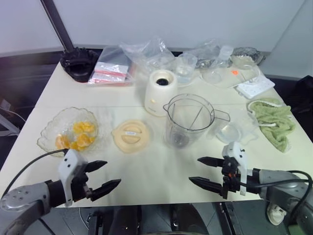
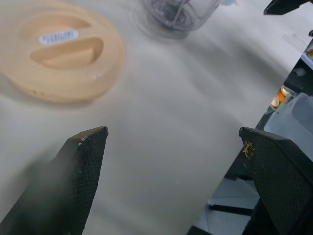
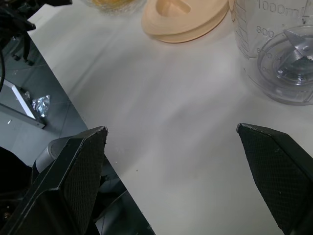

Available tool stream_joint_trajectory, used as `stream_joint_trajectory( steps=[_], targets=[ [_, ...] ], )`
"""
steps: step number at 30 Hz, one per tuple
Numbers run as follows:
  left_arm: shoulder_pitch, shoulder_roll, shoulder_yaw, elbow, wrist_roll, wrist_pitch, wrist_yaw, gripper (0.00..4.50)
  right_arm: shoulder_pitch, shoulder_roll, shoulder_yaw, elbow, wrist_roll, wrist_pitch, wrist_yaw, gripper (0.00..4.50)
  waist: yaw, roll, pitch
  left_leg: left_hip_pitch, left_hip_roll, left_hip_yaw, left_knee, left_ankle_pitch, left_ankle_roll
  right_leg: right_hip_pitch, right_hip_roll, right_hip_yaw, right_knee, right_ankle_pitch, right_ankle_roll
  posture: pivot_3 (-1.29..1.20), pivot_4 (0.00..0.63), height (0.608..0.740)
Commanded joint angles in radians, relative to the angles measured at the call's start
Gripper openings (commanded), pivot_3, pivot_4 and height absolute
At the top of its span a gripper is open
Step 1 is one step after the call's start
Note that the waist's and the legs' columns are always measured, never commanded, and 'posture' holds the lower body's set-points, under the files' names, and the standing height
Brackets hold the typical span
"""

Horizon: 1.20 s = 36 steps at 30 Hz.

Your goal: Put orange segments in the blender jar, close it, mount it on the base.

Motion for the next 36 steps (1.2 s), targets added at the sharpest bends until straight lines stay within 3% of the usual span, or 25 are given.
stream_joint_trajectory(
  steps=[1, 31, 36],
  targets=[
    [-0.006, 0.012, -0.001, -0.021, -0.011, -0.007, -0.001, 4.50, -0.014, 0.004, -0.022, -0.040, 0.028, -0.003, -0.011, 4.44, 0.000, 0.000, 0.000, 0.000, 0.000, 0.000, 0.000, 0.000, 0.000, 0.000, 0.000, 0.000, 0.000, 0.000, 0.000, 0.00, 0.150, 0.740],
    [-0.087, 0.033, 0.027, 0.033, -0.040, 0.034, 0.058, 4.50, -0.090, 0.016, 0.069, -0.057, -0.003, -0.017, -0.057, 4.44, 0.001, 0.000, 0.000, 0.001, 0.000, 0.000, 0.003, 0.000, 0.000, 0.001, 0.003, -0.001, 0.004, 0.000, 0.001, 0.00, 0.150, 0.740],
    [-0.246, 0.052, 0.152, 0.161, -0.210, 0.181, 0.169, 4.50, -0.162, -0.062, 0.015, -0.181, 0.180, 0.033, 0.003, 4.44, 0.001, 0.000, 0.000, 0.002, 0.000, -0.001, 0.005, 0.000, 0.000, 0.001, 0.004, -0.001, 0.008, 0.002, 0.003, 0.00, 0.150, 0.740]
  ],
)
